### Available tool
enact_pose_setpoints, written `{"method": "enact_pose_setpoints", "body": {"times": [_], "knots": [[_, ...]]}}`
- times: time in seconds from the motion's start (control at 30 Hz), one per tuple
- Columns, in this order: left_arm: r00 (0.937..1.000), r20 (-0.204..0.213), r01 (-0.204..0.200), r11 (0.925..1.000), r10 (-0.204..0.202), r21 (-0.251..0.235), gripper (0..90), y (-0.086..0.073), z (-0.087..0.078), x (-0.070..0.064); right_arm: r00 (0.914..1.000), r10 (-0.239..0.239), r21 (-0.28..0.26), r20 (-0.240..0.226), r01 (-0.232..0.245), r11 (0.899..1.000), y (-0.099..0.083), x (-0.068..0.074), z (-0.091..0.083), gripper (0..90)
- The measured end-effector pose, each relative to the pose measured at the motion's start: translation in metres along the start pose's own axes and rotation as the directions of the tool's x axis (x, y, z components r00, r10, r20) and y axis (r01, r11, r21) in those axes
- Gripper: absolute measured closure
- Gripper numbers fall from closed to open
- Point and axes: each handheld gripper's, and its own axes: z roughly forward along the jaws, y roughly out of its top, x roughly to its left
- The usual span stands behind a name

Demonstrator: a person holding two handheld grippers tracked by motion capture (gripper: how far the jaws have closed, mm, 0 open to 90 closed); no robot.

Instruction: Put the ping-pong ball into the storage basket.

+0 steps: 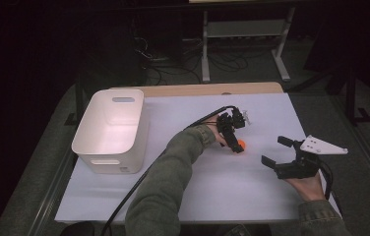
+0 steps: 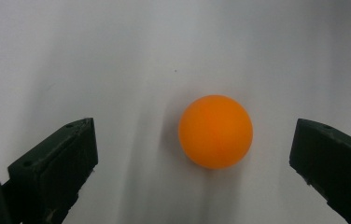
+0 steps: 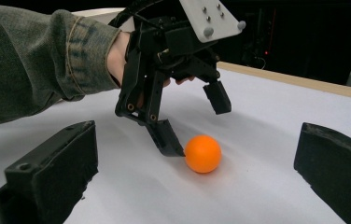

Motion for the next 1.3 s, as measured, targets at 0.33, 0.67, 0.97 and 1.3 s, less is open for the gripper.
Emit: {"method": "enact_pose_setpoints", "body": {"times": [0.33, 0.67, 0.97, 1.3], "knots": [[0.9998, 0.003, -0.018, 0.9998, 0.018, 0.005, 8.9, 0.0, 0.008, -0.001, 1.0, 0.002, -0.005, -0.002, -0.002, 1.0, 0.0, 0.0, 0.0, 0.0], [0.9989, -0.018, -0.044, 0.9988, 0.044, 0.02, 24.4, 0.002, 0.008, -0.003, 1.0, 0.003, -0.005, -0.003, -0.003, 1.0, 0.0, -0.001, 0.0, 0.0], [0.9974, 0.007, -0.072, 0.9965, 0.071, 0.044, 33.2, 0.007, 0.01, -0.005, 1.0, 0.006, -0.006, 0.001, -0.006, 1.0, 0.0, -0.001, 0.0, 0.0], [0.9966, 0.024, -0.08, 0.9955, 0.079, 0.051, 40.8, 0.008, 0.013, -0.006, 1.0, 0.004, -0.006, 0.001, -0.004, 1.0, 0.0, -0.002, 0.0, 0.0]]}}
